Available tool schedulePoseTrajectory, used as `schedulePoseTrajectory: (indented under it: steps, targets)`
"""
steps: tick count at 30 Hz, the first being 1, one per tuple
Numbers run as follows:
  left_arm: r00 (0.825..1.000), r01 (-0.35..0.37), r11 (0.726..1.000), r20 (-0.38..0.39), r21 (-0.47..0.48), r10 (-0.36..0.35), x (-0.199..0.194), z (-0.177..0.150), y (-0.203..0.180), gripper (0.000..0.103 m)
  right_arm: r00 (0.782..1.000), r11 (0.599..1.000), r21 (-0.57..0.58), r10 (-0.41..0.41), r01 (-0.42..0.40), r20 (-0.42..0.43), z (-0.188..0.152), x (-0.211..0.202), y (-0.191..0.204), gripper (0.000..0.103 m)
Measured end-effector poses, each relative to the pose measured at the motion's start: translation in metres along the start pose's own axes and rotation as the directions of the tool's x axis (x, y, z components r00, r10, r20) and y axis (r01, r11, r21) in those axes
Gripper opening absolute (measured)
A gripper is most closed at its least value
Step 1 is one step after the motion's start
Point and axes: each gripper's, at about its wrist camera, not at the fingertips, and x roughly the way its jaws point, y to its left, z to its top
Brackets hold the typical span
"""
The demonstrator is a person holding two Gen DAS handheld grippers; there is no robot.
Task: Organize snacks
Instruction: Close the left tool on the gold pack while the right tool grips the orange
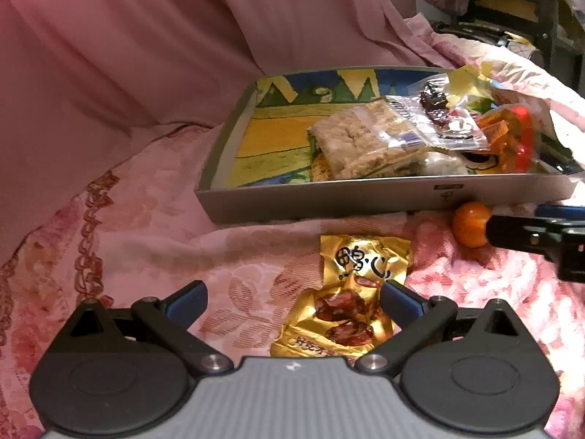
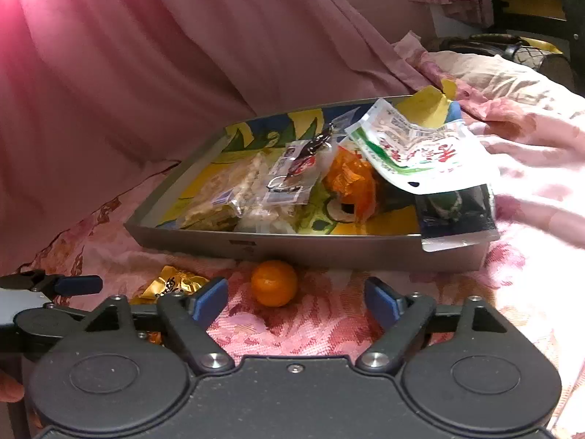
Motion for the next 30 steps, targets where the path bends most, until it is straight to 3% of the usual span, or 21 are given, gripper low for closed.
schedulePoseTrajectory:
  steps: [9, 15, 26, 30]
  targets:
    - [0.998, 0.059, 0.998, -0.003, 0.0, -0.059, -0.002, -0.003, 0.001, 0.102, 1.0, 0.999, -0.03, 0.029, -0.029, -0.005, 0.001, 0.007, 0.009, 0.077]
    - [0.997, 0.071, 0.996, -0.012, 0.06, -0.07, -0.002, -0.005, -0.007, 0.102, 0.999, 0.999, -0.042, 0.032, -0.033, -0.015, 0.001, 0.01, 0.012, 0.073]
    - [0.994, 0.096, 0.995, -0.045, 0.001, -0.096, 0.007, -0.008, 0.0, 0.102, 0.999, 0.999, -0.051, 0.016, -0.018, -0.033, -0.003, 0.025, 0.014, 0.068]
    - [0.994, 0.095, 0.995, -0.044, -0.004, -0.095, 0.007, -0.009, 0.0, 0.103, 1.0, 0.998, -0.06, 0.007, -0.009, -0.03, -0.003, 0.028, 0.017, 0.062]
